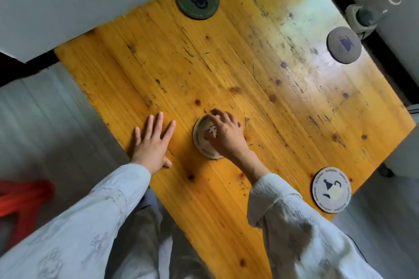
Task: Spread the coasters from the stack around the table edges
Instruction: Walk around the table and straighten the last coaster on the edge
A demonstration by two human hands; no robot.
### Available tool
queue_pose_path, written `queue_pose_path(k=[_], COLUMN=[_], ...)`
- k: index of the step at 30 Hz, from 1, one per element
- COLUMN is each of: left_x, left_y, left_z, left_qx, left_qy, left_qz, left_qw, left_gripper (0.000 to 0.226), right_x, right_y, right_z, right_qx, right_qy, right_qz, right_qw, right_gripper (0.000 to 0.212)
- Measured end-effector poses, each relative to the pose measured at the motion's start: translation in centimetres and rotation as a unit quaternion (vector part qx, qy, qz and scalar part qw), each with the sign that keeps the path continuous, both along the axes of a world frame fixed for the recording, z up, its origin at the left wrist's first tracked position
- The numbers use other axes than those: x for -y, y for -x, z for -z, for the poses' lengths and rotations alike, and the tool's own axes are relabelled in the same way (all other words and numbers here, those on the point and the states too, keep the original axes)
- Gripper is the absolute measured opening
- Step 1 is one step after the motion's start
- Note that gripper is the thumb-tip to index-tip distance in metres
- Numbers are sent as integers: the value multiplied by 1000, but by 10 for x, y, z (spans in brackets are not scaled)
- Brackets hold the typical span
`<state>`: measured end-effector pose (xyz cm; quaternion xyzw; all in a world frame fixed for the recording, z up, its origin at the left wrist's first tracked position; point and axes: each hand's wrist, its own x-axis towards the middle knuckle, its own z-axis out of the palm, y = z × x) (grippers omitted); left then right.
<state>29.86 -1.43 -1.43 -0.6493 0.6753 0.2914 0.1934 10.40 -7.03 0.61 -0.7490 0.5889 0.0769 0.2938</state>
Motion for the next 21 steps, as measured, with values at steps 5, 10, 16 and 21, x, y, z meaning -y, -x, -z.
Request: queue_pose_path(k=[5, 10, 16, 21], left_x=[4, 27, 34, 1], left_y=[4, 40, 86, 51], left_z=[-6, -18, -25, -29], left_qx=[1, -68, -179, -274], left_qy=[-36, 33, 5, -9], left_qz=[-7, -108, -101, -367], left_qw=[999, 991, 979, 889], left_gripper=[109, 80, 80, 71], right_x=[-21, -50, -44, -36], right_y=[8, 19, 10, -8], right_z=[-5, -4, -4, -16], right_qx=[145, 146, 183, 218], right_qy=[25, -86, -158, -152], right_qz=[127, 481, 533, 464], right_qw=[981, 860, 811, 845], right_gripper=[48, 37, 34, 35])
